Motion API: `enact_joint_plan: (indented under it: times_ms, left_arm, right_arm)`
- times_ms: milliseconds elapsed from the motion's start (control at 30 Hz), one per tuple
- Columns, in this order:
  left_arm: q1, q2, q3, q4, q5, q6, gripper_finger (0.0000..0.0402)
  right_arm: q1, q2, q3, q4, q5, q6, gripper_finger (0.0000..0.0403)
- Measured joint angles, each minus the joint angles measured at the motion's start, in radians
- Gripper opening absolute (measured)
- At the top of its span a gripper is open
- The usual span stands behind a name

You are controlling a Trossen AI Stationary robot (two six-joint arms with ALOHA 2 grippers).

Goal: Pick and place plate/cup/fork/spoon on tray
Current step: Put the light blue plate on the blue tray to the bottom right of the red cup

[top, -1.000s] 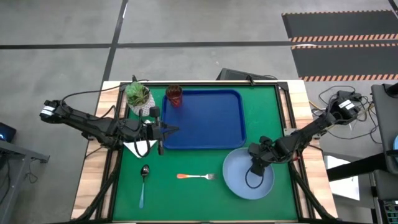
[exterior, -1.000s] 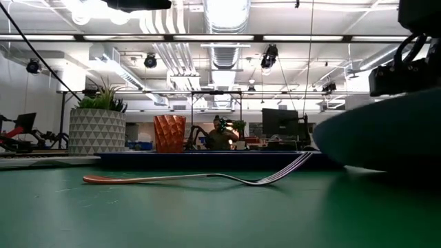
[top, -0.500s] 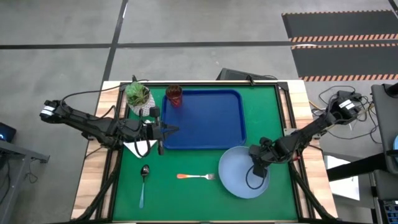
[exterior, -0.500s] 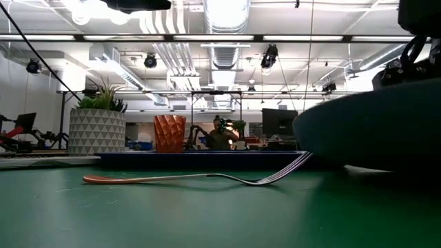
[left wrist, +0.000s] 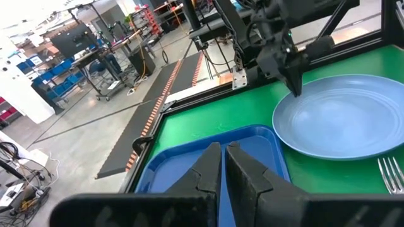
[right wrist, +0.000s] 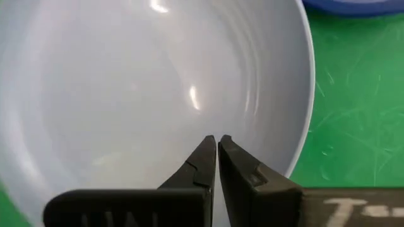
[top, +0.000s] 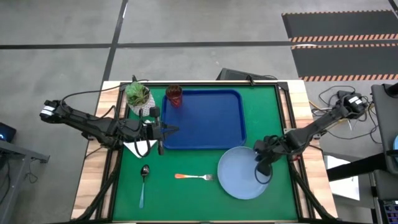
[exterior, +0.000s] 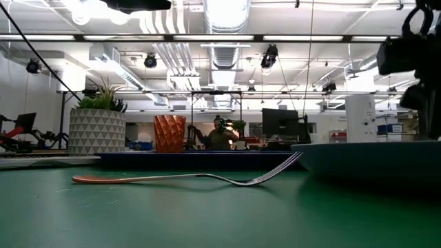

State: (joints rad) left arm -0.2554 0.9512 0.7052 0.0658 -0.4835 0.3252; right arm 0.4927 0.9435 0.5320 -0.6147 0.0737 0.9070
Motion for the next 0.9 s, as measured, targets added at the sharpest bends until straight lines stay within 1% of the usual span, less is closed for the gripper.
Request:
enact_joint_plan:
  times_ms: [100,267,333,467,667,800,900]
  left_arm:
    - [0.0,0.0,0.0,0.0,0.0,0.002,0.0003]
    - [0.0,0.0,0.0,0.001,0.0,0.002,0.0003]
    - [0.0,0.0,0.0,0.002,0.0,0.003,0.0003]
    - [0.0,0.0,0.0,0.002,0.0,0.003,0.0003]
    - [0.0,0.0,0.0,0.002,0.0,0.003,0.0003]
    - [0.0,0.0,0.0,0.002,0.0,0.002,0.0003]
    - [0.0,0.0,-0.005,0.002,0.0,0.002,0.0003]
  right_arm:
    - [0.0,-0.051,-0.001,-0.001,0.029,-0.003,0.0009]
    - [0.0,-0.118,-0.007,-0.002,0.183,-0.072,0.0011]
    - [-0.001,-0.138,-0.007,-0.001,0.219,-0.095,0.002]
    - [0.0,-0.162,-0.009,0.001,0.269,-0.095,0.0058]
    - [0.0,-0.129,-0.044,0.043,0.339,-0.1,0.0142]
    - [0.001,-0.084,-0.063,0.05,0.335,-0.114,0.0184]
    - [0.008,-0.051,-0.064,0.053,0.315,-0.138,0.02]
